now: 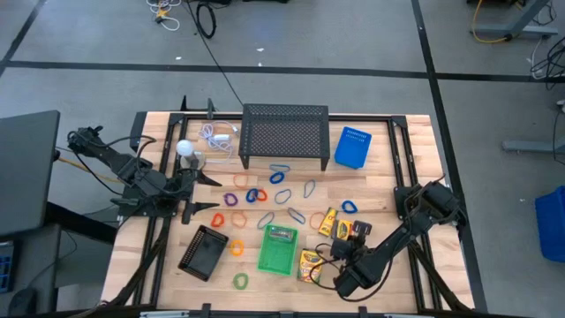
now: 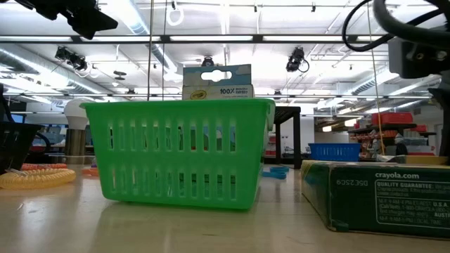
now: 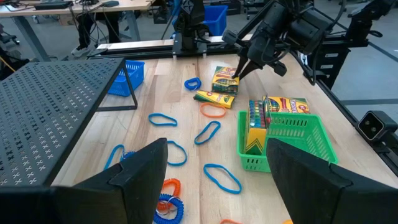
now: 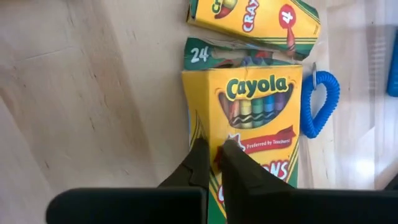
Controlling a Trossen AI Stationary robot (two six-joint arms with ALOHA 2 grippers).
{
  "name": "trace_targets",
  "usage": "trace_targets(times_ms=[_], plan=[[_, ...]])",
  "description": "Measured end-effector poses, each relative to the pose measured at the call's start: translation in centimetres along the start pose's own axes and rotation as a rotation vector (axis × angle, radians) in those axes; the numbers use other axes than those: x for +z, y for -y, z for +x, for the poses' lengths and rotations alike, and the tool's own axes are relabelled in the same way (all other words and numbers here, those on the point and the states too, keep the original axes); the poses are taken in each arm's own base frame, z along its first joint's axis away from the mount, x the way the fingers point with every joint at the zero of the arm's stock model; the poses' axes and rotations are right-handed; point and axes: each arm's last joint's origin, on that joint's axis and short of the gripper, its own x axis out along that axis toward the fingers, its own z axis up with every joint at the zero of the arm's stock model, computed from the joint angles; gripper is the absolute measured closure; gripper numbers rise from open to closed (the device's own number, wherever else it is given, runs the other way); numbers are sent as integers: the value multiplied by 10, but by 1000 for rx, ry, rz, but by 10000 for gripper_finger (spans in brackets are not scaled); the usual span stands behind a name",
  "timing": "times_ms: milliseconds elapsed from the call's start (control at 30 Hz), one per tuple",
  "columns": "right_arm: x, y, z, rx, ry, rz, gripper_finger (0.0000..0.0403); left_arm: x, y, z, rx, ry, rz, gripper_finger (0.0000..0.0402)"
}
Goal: Pick & Place Office Desk Supplies
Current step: Put the crayon box into the green bin
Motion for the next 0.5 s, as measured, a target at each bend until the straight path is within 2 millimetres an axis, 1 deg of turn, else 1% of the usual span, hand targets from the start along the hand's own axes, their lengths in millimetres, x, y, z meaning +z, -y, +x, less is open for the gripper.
trace_targets(times_ms=[500], plan=[[0, 0, -2, -9, 10, 52, 388, 0, 0, 0, 0, 0, 0, 118]])
